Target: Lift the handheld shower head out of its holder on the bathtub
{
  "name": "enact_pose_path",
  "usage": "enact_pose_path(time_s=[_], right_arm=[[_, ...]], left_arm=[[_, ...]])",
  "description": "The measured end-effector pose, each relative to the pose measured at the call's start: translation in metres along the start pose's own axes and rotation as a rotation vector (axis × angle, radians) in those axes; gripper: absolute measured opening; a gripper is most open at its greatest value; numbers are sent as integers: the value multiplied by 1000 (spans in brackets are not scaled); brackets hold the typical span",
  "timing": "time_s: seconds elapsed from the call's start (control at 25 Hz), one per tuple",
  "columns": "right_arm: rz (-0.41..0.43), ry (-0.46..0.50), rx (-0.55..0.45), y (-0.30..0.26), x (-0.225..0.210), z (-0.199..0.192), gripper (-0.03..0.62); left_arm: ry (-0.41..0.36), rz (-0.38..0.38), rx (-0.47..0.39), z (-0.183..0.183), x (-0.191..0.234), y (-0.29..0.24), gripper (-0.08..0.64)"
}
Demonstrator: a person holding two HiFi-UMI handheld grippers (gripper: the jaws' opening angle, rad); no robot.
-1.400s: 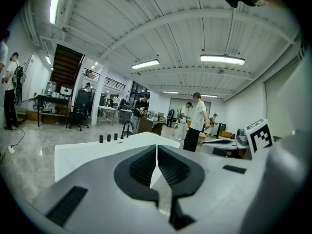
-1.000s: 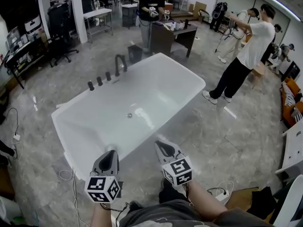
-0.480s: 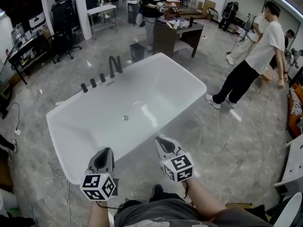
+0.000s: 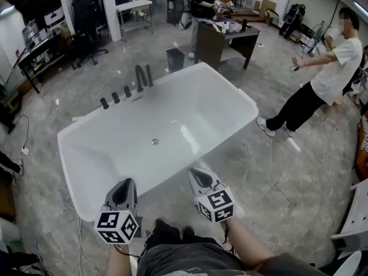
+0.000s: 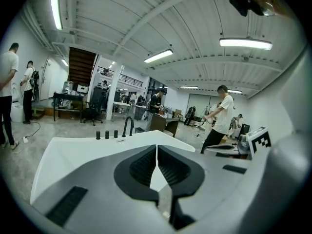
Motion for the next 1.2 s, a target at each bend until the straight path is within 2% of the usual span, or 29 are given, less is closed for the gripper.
enact_pose_path(time_s=[0.24, 0.44, 0.84, 1.0, 1.2], right_arm=[[16, -95, 16, -27, -33, 4, 28], [-30, -71, 41, -59, -60, 27, 28], [-85, -39, 84, -162, -112, 95, 28], [-122, -50, 89, -184, -120, 116, 28], [-104, -83, 120, -209, -130, 126, 28]], left_arm=[[-17, 1, 21, 14, 4, -46, 21], [24, -30, 21, 39, 28, -94, 21], [62, -78, 14, 101, 95, -192, 21], [85, -91, 15, 118, 119, -212, 21], [86, -87, 4, 131, 138, -217, 21]])
Point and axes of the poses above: the fingertips, and each gripper's own axes: y backward along the fingers, x to its left, z out of its top, the point moved 2 cm from there along y, backward along the fingers, and after that the axes turned 13 degrees about x, right-handed, at the moved point
